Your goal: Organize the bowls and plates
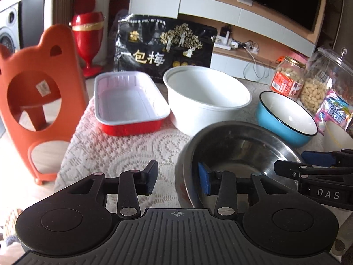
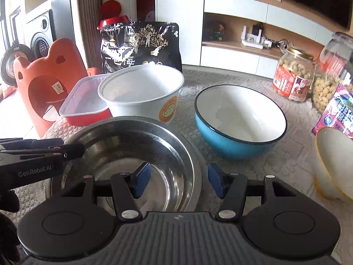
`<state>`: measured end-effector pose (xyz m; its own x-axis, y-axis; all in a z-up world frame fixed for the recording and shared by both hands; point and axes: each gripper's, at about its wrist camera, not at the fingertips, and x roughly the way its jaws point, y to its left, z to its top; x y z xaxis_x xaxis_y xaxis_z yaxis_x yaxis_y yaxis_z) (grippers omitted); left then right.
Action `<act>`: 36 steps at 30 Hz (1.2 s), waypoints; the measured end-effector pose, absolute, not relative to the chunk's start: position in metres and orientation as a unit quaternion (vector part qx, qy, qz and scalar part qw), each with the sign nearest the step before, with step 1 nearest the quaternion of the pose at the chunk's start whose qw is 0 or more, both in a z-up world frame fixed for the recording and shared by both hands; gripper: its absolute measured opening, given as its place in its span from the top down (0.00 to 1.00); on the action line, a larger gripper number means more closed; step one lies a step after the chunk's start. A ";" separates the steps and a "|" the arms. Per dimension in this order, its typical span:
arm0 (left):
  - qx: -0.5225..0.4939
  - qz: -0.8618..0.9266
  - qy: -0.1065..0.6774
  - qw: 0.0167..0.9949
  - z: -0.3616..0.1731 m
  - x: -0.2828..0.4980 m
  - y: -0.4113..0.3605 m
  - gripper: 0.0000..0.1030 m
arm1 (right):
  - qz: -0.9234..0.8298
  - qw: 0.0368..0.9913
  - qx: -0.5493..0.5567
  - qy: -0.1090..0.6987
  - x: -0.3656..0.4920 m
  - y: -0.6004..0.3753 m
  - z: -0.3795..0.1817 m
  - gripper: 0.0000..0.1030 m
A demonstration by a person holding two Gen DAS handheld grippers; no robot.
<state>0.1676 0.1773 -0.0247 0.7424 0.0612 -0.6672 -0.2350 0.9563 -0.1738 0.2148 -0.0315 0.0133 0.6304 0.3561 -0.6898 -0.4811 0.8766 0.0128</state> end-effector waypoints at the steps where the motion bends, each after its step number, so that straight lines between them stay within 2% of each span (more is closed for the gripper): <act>1: -0.146 0.068 0.357 0.920 -0.029 0.169 0.181 0.59 | 0.233 0.898 -0.084 0.365 0.216 -0.033 0.013 0.43; 5: -0.241 0.023 0.369 0.897 -0.042 0.173 0.196 0.58 | 0.221 0.888 -0.055 0.398 0.226 -0.039 0.001 0.42; 10: -0.255 0.016 0.374 0.891 -0.051 0.177 0.197 0.59 | 0.222 0.860 -0.001 0.460 0.242 -0.045 -0.023 0.39; 17: -0.271 0.009 0.390 0.880 -0.054 0.179 0.194 0.57 | 0.252 0.849 0.028 0.463 0.239 -0.050 -0.023 0.40; 21: -0.254 -0.013 0.403 0.879 -0.052 0.179 0.183 0.51 | 0.251 0.846 0.032 0.468 0.234 -0.061 -0.017 0.40; 36: -0.168 -0.116 0.410 0.889 -0.053 0.181 0.115 0.51 | 0.191 0.857 0.074 0.474 0.209 -0.139 -0.020 0.40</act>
<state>0.1812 0.1145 -0.0529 0.6363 -0.3440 -0.6905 0.0675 0.9164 -0.3944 0.2094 -0.1392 -0.0202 0.4786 0.3969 -0.7832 -0.2562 0.9163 0.3078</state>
